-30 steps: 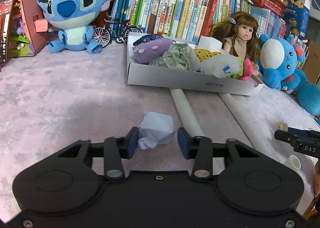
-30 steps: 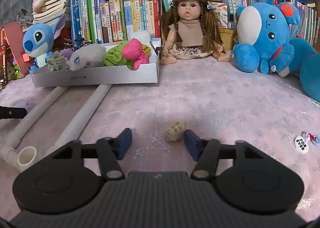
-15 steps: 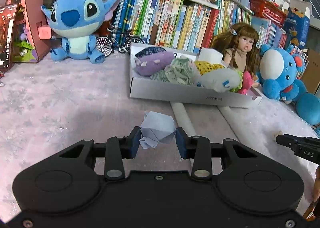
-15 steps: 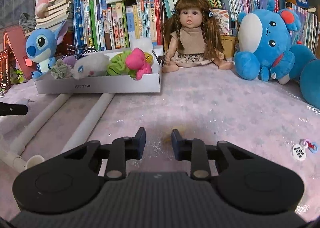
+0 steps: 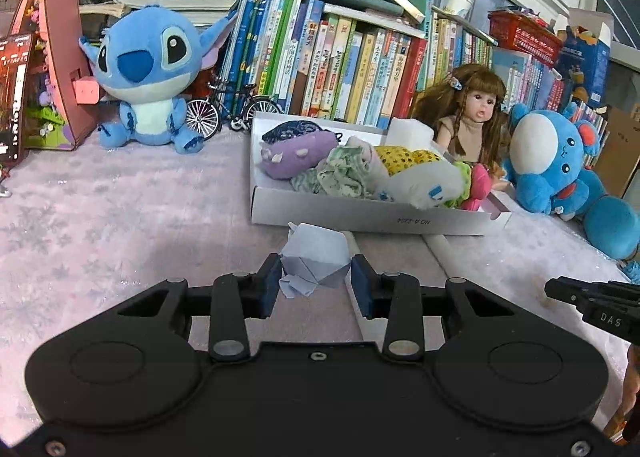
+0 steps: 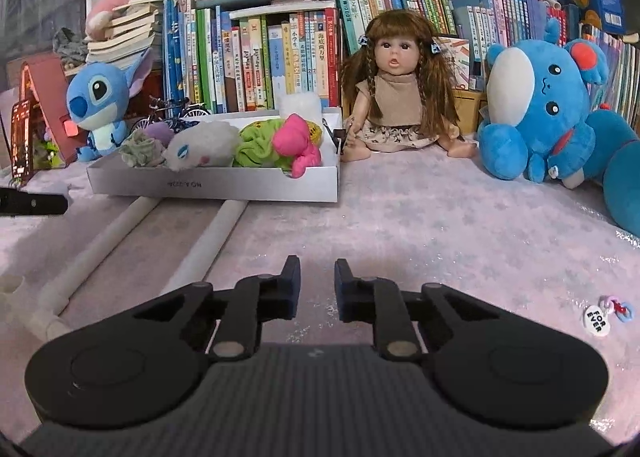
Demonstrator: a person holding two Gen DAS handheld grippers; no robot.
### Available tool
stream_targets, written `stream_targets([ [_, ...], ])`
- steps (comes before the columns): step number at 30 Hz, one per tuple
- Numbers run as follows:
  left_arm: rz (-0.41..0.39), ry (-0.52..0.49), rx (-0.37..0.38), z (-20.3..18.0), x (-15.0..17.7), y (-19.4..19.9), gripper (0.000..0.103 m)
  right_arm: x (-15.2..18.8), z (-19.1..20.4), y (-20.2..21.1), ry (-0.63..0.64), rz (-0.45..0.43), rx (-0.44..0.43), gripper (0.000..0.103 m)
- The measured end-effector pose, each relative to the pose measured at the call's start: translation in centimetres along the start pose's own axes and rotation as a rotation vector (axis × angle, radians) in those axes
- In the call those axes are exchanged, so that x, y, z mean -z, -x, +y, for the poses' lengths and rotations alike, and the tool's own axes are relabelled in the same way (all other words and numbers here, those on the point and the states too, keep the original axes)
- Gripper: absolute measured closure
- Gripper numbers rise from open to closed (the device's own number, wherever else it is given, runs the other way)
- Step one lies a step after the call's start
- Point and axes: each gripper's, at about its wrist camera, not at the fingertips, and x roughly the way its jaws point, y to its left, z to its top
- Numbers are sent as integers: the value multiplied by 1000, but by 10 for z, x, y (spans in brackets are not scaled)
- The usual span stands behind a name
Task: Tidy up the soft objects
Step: 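Close the left tool on the tissue while the right tool closes on the printed tag, then carry the tissue into the box with the left tool while the right tool carries the tag there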
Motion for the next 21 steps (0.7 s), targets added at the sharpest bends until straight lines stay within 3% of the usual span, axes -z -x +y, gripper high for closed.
stream_targets([
  [3, -3, -5, 3, -2, 0, 1, 67, 2, 1, 1, 13, -3, 7, 81],
  [7, 0, -3, 3, -1, 0, 0, 67, 3, -4, 3, 2, -16, 33, 39],
  [9, 2, -2, 1, 0, 0, -1, 67, 3, -8, 0, -9, -8, 59, 33],
  [13, 5, 3, 1, 1, -1, -3, 67, 3, -13, -17, -12, 71, 114, 37],
  [15, 2, 3, -1, 1, -2, -4, 67, 3, -16, -24, -29, 107, 106, 70],
  [21, -16, 26, 6, 3, -23, -8, 67, -12, -9, -24, -11, 72, 77, 69],
])
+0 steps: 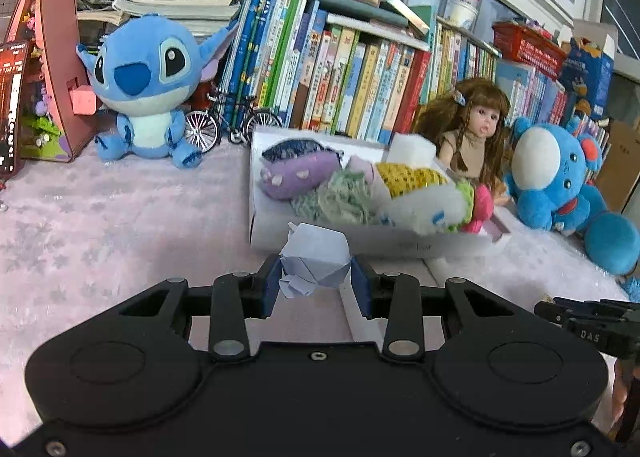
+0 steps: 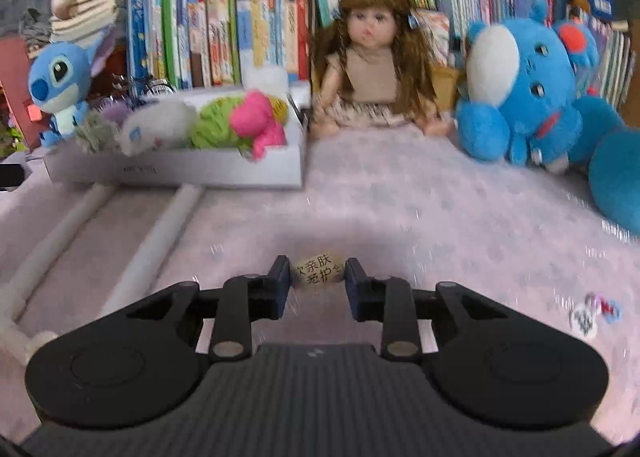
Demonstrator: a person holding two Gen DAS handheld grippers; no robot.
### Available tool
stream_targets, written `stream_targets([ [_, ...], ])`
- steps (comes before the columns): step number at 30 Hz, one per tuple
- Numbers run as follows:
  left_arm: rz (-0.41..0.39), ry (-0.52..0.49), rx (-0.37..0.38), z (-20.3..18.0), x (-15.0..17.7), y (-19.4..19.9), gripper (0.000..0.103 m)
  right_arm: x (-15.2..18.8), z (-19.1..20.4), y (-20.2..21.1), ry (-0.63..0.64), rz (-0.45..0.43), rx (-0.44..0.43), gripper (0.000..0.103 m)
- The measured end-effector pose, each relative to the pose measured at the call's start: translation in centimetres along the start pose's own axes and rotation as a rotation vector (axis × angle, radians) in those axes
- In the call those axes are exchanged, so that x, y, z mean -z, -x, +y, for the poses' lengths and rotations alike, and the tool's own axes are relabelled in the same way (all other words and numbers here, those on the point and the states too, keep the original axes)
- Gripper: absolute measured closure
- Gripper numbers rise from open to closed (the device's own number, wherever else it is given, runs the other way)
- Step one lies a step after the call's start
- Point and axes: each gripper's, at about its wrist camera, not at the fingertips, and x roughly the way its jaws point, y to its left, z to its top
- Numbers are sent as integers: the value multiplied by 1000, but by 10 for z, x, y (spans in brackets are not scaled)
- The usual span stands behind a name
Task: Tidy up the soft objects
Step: 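Carry the tissue into the box with the left tool while the right tool carries the tag there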
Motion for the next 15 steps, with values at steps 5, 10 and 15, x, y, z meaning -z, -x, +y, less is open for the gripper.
stream_targets([
  [5, -29, 11, 2, -2, -30, -11, 67, -37, 8, 1, -31, -55, -82, 68],
  [10, -28, 18, 14, -10, -62, -37, 67, -83, 27, -9, -21, -104, -156, 68],
  [15, -24, 24, 9, -18, -86, -69, 67, -122, 50, -37, -14, -92, -210, 68],
])
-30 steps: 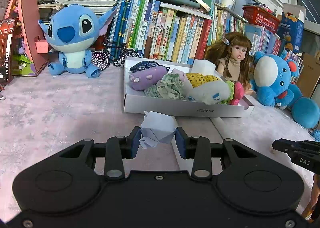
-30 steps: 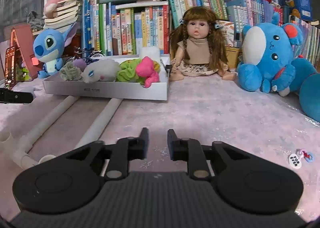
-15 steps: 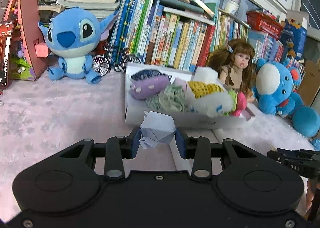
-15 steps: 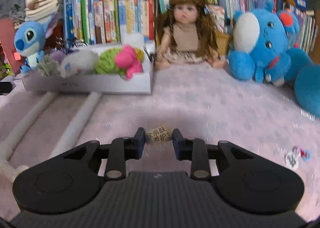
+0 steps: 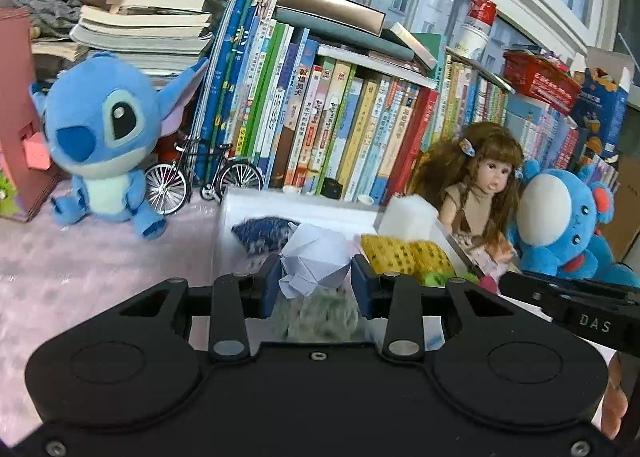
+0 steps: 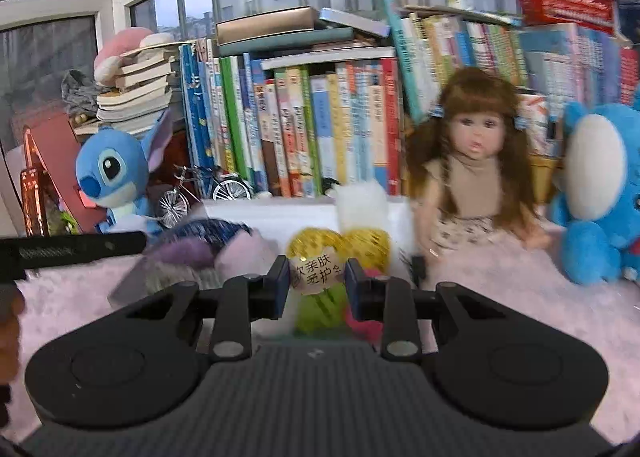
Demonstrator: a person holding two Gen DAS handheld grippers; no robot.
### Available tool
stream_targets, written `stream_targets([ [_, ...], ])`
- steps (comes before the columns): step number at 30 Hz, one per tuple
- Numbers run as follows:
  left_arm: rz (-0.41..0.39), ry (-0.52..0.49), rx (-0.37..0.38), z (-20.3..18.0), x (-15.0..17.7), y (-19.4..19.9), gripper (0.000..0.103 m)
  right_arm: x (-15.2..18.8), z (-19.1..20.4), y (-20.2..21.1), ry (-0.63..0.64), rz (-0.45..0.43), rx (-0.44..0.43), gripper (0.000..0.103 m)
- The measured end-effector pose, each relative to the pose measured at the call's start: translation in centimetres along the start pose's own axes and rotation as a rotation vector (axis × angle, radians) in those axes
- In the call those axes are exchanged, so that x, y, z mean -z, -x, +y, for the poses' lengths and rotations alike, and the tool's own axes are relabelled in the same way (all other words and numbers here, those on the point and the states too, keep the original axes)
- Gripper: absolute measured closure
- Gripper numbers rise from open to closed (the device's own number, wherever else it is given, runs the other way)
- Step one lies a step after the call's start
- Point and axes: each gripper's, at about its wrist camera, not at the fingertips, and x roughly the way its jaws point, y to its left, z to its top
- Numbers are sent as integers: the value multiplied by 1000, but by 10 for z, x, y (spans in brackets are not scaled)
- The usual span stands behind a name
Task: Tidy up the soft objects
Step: 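Carry the tissue into the box with the left tool while the right tool carries the tag there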
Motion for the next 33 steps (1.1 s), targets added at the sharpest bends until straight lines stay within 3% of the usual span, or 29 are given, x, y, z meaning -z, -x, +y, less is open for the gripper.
stream_targets([
  [12, 80, -7, -39, -3, -6, -61, 67, -15, 8, -66, -62, 115, -19, 68],
  [20, 77, -75, -45, -14, 0, -71, 67, -9, 7, -81, -59, 145, -3, 68],
  [27, 101, -73, -59, -11, 6, -79, 67, -8, 6, -82, -62, 142, -6, 67],
  [30, 99, -62, -44, -9, 6, -77, 67, -9, 5, -79, -69, 125, -19, 63],
  [32, 91, -55, -40, -9, 4, -74, 62, -10, 4, -75, -75, 111, -25, 46],
  [33, 86, -53, -40, -9, 3, -72, 59, -10, 3, -73, -77, 104, -32, 44],
])
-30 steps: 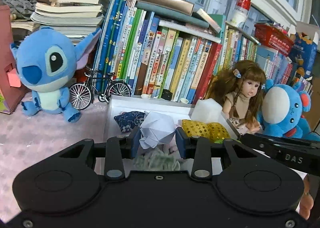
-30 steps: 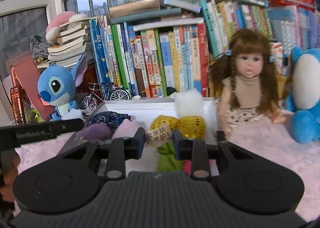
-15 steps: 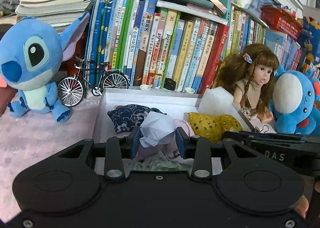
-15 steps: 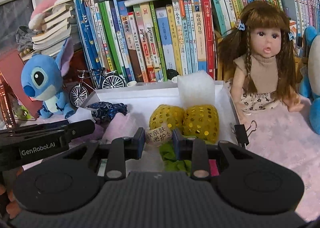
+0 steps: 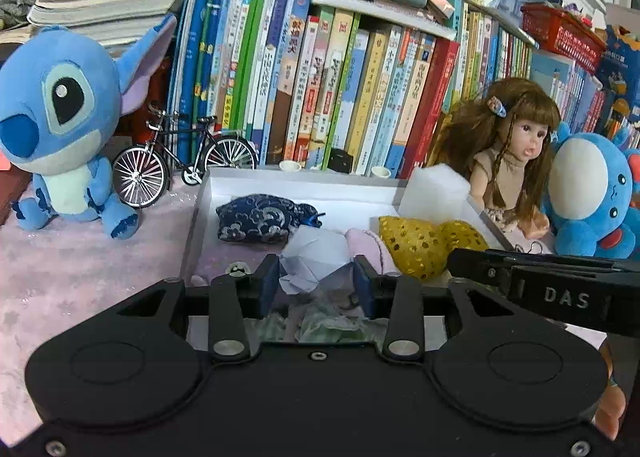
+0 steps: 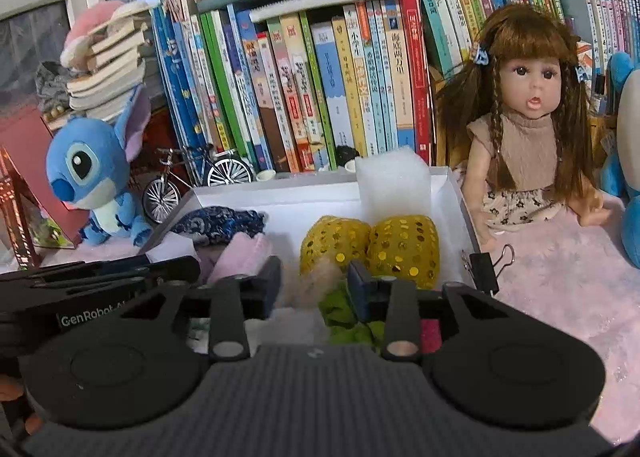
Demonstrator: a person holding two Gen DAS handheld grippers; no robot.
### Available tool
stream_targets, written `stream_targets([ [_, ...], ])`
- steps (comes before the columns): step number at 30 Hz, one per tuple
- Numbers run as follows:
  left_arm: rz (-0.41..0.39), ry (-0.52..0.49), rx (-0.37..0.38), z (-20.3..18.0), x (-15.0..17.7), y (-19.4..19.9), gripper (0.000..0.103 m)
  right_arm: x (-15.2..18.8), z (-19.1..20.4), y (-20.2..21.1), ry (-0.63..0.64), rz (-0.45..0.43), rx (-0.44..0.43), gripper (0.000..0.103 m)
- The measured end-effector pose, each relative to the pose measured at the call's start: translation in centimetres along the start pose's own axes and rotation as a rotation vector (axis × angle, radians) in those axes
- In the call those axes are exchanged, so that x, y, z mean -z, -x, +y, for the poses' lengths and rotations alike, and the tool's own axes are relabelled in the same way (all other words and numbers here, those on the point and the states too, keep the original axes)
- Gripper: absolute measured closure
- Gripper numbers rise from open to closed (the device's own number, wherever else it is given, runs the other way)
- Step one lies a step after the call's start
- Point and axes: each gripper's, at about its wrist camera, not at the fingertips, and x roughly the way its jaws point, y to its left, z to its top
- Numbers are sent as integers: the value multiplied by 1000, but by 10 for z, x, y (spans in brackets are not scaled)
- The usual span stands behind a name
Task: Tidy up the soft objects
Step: 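Carry the tissue into the box with the left tool while the right tool carries the tag there, then open the left tool to drop the tissue while the right tool releases the tag in the box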
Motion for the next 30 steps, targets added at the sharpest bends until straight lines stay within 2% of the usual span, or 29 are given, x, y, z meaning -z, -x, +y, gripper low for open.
stream_targets([
  [3, -19, 5, 1, 0, -2, 8, 48, 0, -1, 7, -1, -20, -9, 38],
  [5, -33, 0, -1, -1, -2, 14, 35, 0, 0, 12, 4, -34, -14, 32],
  [7, -51, -13, -3, -2, -1, 21, 27, 0, 0, 18, 10, -49, -14, 28],
  [11, -82, -24, -1, -4, 0, 38, 17, 1, 0, 32, 21, -83, -20, 21],
  [16, -113, -32, 3, -6, 2, 58, 12, 5, -2, 52, 30, -124, -35, 16],
  [21, -124, -27, -3, -3, 9, 78, 11, 12, -5, 75, 46, -166, -43, 14],
  [25, -140, -18, 3, 5, 21, 95, 11, 22, -9, 94, 68, -201, -34, 8],
  [30, -157, -38, -32, 14, 42, 115, 10, 40, -15, 115, 97, -235, -6, 3],
])
